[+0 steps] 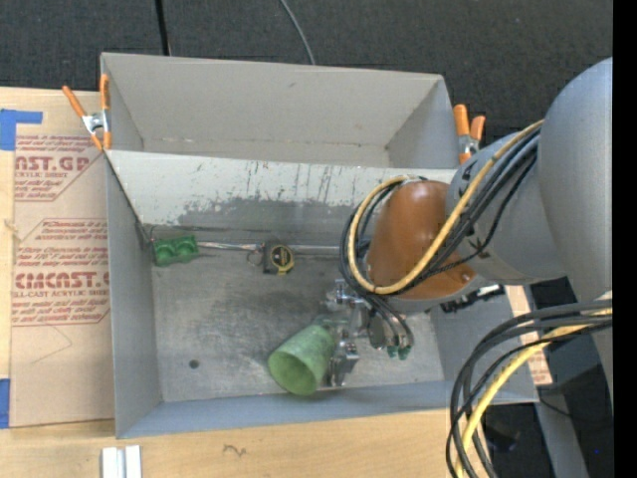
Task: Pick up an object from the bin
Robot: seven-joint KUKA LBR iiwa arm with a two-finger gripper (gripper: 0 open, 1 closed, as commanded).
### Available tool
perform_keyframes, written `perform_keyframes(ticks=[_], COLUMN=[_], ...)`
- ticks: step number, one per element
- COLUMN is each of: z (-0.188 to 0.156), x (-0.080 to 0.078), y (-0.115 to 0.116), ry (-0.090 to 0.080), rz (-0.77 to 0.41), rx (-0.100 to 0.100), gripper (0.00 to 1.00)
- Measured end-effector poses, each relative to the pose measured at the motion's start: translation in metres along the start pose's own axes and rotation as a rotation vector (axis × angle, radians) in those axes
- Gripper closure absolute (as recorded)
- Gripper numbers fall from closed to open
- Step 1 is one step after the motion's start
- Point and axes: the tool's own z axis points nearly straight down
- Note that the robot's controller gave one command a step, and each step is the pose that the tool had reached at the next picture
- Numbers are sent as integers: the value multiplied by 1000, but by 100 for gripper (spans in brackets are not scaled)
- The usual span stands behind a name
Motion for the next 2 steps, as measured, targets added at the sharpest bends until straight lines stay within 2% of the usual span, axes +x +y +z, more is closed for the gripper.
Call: perform_keyframes(ticks=[1,2], z=[-5,-6], x=[16,17], y=[56,55], ry=[-13,-6], rz=[-111,-109], rx=[2,2], gripper=[0,100])
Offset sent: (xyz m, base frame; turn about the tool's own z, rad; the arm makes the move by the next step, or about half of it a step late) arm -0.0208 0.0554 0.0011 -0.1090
